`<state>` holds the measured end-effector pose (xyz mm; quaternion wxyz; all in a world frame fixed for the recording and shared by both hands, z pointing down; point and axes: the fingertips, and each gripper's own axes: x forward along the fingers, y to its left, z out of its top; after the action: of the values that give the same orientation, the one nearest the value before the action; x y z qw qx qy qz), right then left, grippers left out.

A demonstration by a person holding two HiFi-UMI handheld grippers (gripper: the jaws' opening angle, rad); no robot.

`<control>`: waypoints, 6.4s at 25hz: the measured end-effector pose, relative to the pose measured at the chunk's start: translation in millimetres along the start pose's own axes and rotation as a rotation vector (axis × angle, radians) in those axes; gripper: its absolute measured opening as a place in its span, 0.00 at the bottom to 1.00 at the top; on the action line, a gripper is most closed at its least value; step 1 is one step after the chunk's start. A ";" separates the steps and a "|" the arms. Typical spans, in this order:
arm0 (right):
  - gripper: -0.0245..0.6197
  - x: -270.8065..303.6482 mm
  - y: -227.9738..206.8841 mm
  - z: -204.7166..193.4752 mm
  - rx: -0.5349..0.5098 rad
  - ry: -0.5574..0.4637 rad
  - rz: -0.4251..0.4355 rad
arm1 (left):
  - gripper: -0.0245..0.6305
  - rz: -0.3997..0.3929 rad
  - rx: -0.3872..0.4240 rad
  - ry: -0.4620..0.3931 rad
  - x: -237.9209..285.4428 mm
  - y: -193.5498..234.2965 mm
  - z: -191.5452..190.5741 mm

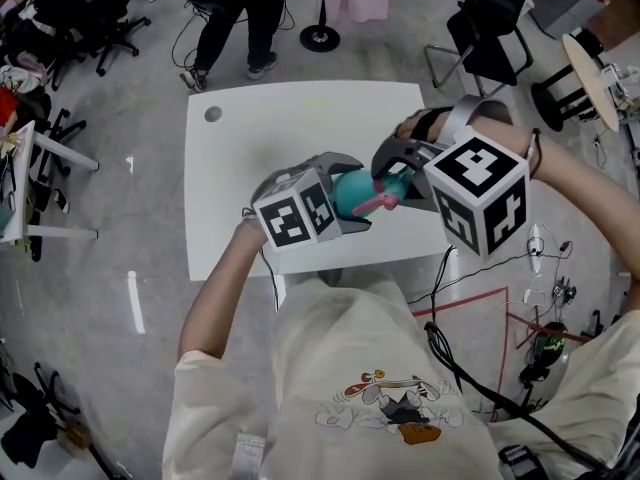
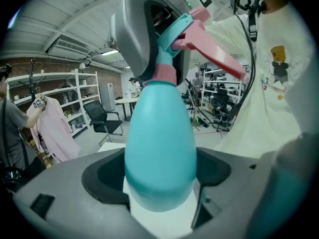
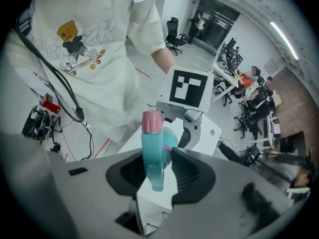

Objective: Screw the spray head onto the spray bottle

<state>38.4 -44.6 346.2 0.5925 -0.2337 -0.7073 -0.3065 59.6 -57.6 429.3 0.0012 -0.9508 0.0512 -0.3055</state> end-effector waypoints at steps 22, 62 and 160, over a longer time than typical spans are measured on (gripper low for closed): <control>0.24 5.8 -40.1 -16.6 0.745 -0.172 -0.072 | 0.65 0.637 -0.234 0.089 -14.0 53.8 -15.2; 0.32 -51.6 -20.3 23.3 0.097 -0.180 -0.353 | 0.65 -0.113 -0.153 -0.081 -18.4 -14.0 -34.8; 0.31 172.1 -3.3 -78.3 0.459 0.111 0.081 | 0.05 0.449 -0.673 -0.183 8.8 0.0 -105.6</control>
<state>58.0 -108.2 523.2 0.6800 -0.1037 -0.7148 -0.1261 5.3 -55.4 520.3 -0.2385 -0.8866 0.3542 -0.1780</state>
